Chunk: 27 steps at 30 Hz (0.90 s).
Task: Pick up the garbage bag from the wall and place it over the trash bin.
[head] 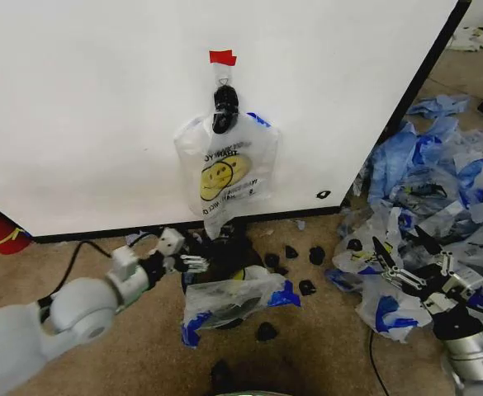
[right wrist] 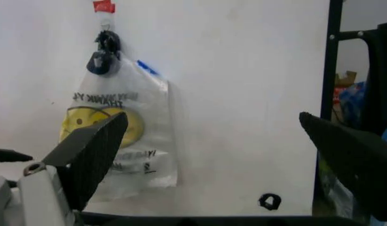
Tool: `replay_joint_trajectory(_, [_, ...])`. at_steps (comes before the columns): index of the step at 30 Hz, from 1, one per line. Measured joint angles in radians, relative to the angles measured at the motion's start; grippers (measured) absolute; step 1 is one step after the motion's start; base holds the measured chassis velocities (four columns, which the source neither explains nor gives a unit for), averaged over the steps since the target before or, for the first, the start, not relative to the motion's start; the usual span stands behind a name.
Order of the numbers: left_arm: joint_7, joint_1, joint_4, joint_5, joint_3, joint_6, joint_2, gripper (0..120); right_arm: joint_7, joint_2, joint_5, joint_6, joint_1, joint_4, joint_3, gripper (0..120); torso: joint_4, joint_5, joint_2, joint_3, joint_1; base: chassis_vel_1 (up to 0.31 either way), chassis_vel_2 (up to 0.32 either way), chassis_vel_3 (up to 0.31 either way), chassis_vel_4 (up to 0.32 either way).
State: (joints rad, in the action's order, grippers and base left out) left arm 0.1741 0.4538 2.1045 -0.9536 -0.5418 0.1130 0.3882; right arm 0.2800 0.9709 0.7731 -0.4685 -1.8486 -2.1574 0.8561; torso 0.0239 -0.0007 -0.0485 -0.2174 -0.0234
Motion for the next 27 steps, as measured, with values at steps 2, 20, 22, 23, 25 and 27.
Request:
replay_joint_trajectory(2, [0.01, -0.083, 0.006, -0.009, -0.055, 0.069, 0.011, 100, 0.001, 0.0, 0.0, -0.003, -0.005, 0.001, 0.007, 100, 0.0, -0.0005, 0.0, 0.0, 0.0, 0.0, 0.0, 0.0, 0.0])
replay_joint_trajectory(20, [0.047, -0.461, -0.124, -0.036, -0.481, 0.3, 0.153, 98, 0.026, 0.021, 0.0, -0.03, -0.022, 0.029, 0.02, 100, -0.0002, -0.0005, 0.0, 0.0, 0.0, 0.0, 0.0, 0.0, 0.0])
replay_joint_trajectory(22, [0.045, -0.465, -0.134, -0.034, -0.487, 0.298, 0.159, 98, 0.03, 0.024, 0.0, -0.032, -0.024, 0.031, 0.018, 100, -0.0003, -0.0005, 0.0, 0.0, 0.0, 0.0, 0.0, 0.0, 0.0])
replay_joint_trajectory(23, [0.046, -0.467, -0.142, -0.032, -0.492, 0.296, 0.164, 98, 0.035, 0.026, -0.001, -0.035, -0.026, 0.034, 0.016, 100, -0.0003, -0.0001, 0.0, 0.0, 0.0, 0.0, 0.0, 0.0, 0.0])
replay_joint_trajectory(25, [0.048, -0.472, -0.163, -0.023, -0.499, 0.292, 0.175, 98, 0.04, 0.029, -0.005, -0.04, -0.026, 0.037, 0.012, 100, -0.0003, -0.0002, 0.0, 0.0, 0.0, 0.0, 0.0, 0.0, 0.0])
replay_joint_trajectory(27, [0.047, -0.479, -0.18, -0.019, -0.507, 0.288, 0.181, 98, 0.04, 0.028, -0.008, -0.041, -0.026, 0.039, 0.008, 100, -0.0003, -0.0003, 0.0, 0.0, 0.0, 0.0, 0.0, 0.0, 0.0])
